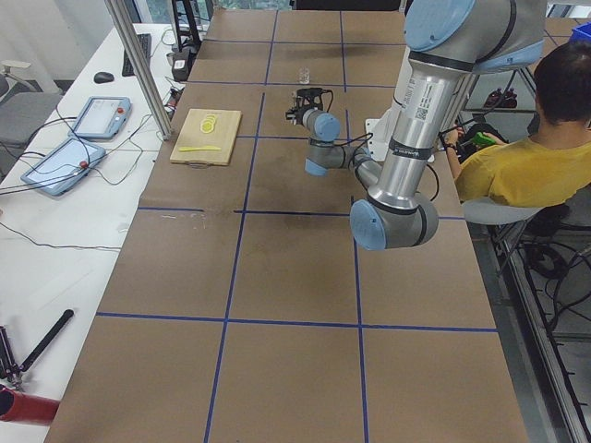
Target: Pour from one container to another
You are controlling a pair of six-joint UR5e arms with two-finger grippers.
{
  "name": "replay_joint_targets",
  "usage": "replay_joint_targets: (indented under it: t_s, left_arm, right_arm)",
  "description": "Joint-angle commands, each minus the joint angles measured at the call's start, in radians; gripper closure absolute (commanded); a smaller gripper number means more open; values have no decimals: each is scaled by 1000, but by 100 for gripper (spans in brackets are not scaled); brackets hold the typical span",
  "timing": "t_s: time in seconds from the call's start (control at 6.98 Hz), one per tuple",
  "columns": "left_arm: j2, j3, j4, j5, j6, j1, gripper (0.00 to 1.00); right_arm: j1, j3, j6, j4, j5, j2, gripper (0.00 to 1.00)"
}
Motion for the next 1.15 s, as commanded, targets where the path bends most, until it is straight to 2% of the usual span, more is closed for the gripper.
replay_joint_targets:
  t_s: [0.0, 0.14, 0.29, 0.57, 0.72, 1.0]
  left_arm:
    - [-74, 23, 86, 30, -4, 19, 100]
    - [-85, 27, 93, 53, -6, 36, 100]
    - [-91, 32, 91, 54, -6, 39, 100]
    - [-91, 30, 90, 43, 8, 44, 100]
    - [-93, 33, 91, -19, 64, 40, 100]
    - [-90, 47, 88, -315, 70, -57, 100]
  right_arm:
    - [-157, 108, 262, 2, -131, 0, 0]
    - [-231, 119, 391, 90, -194, -1, 0]
    - [-338, 122, 547, 184, -293, -6, 0]
    - [-544, 156, 665, 234, -546, -21, 0]
    - [-576, 197, 670, 234, -574, -38, 0]
    - [-609, 231, 670, 293, -576, -78, 0]
